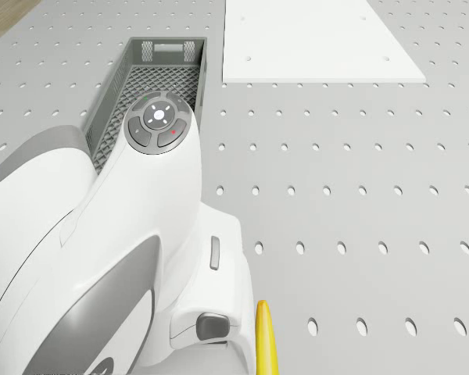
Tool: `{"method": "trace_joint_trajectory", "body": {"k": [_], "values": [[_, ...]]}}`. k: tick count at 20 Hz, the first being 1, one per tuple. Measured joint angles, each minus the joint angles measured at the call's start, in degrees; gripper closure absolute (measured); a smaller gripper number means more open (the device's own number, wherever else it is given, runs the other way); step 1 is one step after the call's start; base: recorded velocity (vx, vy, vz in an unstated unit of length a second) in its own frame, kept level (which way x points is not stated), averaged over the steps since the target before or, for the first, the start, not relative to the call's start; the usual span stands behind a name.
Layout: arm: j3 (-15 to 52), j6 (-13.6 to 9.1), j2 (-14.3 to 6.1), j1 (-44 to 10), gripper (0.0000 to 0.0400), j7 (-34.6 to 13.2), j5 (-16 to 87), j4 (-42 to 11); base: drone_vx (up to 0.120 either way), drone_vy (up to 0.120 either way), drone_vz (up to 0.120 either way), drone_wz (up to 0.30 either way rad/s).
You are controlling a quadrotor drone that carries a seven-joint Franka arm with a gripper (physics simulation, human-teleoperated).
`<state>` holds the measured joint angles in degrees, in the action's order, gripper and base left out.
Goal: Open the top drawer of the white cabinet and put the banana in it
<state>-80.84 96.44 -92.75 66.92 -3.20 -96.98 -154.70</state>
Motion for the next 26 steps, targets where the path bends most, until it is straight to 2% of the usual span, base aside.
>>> {"method": "trace_joint_trajectory", "body": {"k": [6, 15, 26], "values": [[1.3, 0.2, 0.3, 4.0, 0.0, 4.7, -1.3, -0.6, 0.0, 0.0, 0.0, 0.0], [7.5, 2.0, 1.4, 11.6, 0.0, 11.9, -7.4, 0.4, 0.0, 0.0, 0.0, 0.0], [15.7, 4.4, 4.0, 17.3, 0.0, 15.6, -15.4, 4.0, 0.0, 0.0, 0.0, 0.0]]}}
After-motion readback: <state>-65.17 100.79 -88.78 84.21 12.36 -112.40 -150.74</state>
